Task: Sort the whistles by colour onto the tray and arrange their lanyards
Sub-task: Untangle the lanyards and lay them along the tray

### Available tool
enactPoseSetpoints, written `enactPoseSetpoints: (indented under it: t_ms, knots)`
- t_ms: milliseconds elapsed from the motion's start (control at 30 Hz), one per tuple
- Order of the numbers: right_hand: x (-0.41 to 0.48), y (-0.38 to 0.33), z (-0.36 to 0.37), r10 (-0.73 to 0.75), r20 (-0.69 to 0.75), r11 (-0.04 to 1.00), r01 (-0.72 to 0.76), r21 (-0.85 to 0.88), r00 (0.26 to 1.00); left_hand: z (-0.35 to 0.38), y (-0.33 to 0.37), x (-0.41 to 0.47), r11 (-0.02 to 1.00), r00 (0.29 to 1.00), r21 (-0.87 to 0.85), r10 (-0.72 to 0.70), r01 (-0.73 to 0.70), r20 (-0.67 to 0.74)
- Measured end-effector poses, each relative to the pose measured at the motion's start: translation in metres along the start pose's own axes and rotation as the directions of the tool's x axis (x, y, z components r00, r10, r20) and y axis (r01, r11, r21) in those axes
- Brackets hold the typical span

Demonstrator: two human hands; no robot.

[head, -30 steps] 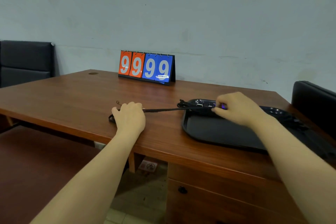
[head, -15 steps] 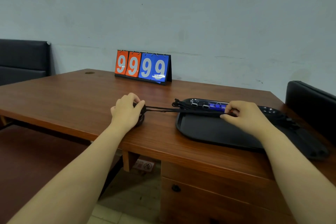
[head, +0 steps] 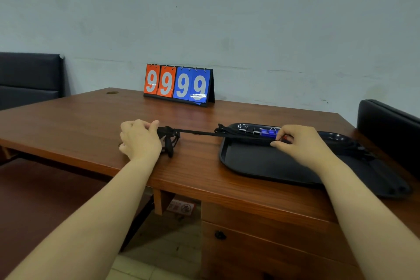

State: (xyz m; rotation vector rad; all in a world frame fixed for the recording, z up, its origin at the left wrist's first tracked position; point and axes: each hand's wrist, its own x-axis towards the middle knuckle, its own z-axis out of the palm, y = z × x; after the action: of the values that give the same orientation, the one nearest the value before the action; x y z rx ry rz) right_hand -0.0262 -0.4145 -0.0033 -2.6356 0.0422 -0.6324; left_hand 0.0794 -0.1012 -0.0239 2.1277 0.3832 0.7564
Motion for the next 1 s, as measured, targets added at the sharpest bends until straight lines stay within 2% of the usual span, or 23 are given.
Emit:
enactPoseSetpoints:
  t_ms: [67,133,167,233,267,300,333,400,567,667,733,800,900,1000]
  knots:
    - [0.001,-0.001,0.001,-0.023,-0.010,0.999,0.023,-0.035,1.000,0.001,-0.001,0.002,0.999,0.999,0.012,0.035,-0.035,-0.027]
    - [-0.001,-0.001,0.000,-0.049,-0.025,0.996,0.047,-0.079,0.998,0.004,-0.002,0.002,0.979,0.979,-0.003,0.202,-0.202,0.019]
    - [-0.003,0.001,-0.002,-0.056,-0.032,0.996,0.054,-0.077,0.998,0.005,-0.003,0.000,0.946,0.943,-0.007,0.324,-0.325,0.075]
    - [-0.006,0.003,-0.005,-0.064,-0.026,0.997,0.063,-0.035,0.998,0.009,-0.001,-0.006,0.812,0.801,0.075,0.548,-0.578,0.240]
    - [-0.007,0.004,-0.006,-0.072,-0.024,0.997,0.072,-0.013,0.997,0.012,0.000,-0.008,0.737,0.730,0.134,0.594,-0.662,0.337]
    - [-0.008,0.004,-0.006,-0.077,-0.023,0.997,0.077,0.010,0.997,0.013,0.001,-0.010,0.688,0.690,0.180,0.599,-0.703,0.406]
    - [-0.008,0.003,-0.005,-0.072,-0.021,0.997,0.073,0.037,0.997,0.014,0.001,-0.010,0.686,0.688,0.196,0.578,-0.701,0.439]
    - [-0.007,0.002,-0.004,-0.040,-0.004,0.996,0.040,0.077,0.999,0.011,0.001,-0.008,0.758,0.724,0.130,0.537,-0.639,0.432]
    - [-0.004,0.005,-0.005,0.005,0.091,0.998,0.001,-0.069,0.996,0.009,-0.001,-0.006,0.825,0.746,-0.057,0.535,-0.562,0.397]
    - [-0.005,-0.001,-0.006,-0.043,0.116,0.997,0.050,-0.064,0.992,0.006,0.001,-0.006,0.894,0.804,-0.191,0.449,-0.406,0.389]
    - [-0.005,-0.004,-0.005,-0.046,0.146,0.986,0.068,-0.151,0.988,0.003,0.003,-0.006,0.913,0.852,-0.289,0.382,-0.288,0.357]
    - [-0.003,-0.004,-0.005,-0.019,0.103,0.985,0.036,-0.171,0.995,0.000,0.003,-0.006,0.920,0.867,-0.316,0.343,-0.233,0.361]
    - [-0.002,0.001,-0.006,0.057,-0.045,0.998,-0.057,0.006,0.997,-0.002,0.005,-0.007,0.917,0.838,-0.345,0.342,-0.199,0.426]
    - [-0.001,0.003,-0.006,0.094,-0.137,0.991,-0.106,-0.085,0.986,-0.002,0.005,-0.005,0.905,0.817,-0.393,0.346,-0.162,0.461]
